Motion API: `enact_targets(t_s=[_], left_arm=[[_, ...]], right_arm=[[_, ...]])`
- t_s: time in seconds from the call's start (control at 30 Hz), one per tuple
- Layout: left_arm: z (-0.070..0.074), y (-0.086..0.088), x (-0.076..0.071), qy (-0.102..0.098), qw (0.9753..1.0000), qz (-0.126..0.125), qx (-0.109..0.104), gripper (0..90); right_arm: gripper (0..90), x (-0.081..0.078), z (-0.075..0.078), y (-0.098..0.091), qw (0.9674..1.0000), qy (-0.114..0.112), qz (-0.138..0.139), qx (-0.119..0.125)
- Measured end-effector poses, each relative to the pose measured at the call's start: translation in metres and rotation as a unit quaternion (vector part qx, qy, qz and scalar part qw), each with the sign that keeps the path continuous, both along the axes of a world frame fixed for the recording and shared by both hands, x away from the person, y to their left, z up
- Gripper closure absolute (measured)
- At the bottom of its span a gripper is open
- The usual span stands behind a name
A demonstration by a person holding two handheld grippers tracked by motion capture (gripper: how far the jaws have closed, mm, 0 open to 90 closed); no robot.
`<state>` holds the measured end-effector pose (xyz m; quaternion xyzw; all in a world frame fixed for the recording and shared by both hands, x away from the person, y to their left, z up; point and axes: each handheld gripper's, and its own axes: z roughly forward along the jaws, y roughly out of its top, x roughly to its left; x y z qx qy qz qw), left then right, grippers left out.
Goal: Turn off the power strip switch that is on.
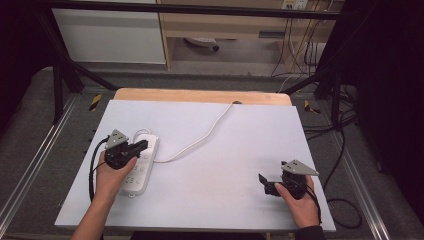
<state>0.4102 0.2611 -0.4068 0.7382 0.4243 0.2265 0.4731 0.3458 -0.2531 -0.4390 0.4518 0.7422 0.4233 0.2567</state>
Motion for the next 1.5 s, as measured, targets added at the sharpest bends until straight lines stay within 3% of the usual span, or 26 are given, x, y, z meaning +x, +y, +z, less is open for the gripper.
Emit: enact_targets(t_s=[0.4, 0.67, 0.77, 1.5], left_arm=[[-0.008, 0.001, 0.003, 0.043, 0.9988, -0.021, 0.012, 90.0], [-0.007, 0.005, 0.001, 0.058, 0.9978, -0.019, 0.024, 90.0], [-0.008, 0.008, -0.001, 0.064, 0.9977, -0.015, 0.018, 90.0], [-0.014, 0.004, -0.001, 0.077, 0.9957, -0.023, 0.046, 90.0]], right_arm=[[3.4, 0.000, 0.000, 0.000, 1.0000, 0.001, 0.003, -0.002], [3.4, 0.000, -0.001, 0.001, 1.0000, 0.002, 0.000, -0.005], [3.4, 0.000, -0.001, 0.000, 1.0000, 0.003, -0.001, -0.003], [4.1, -0.001, 0.001, 0.000, 1.0000, 0.001, -0.002, 0.000]])
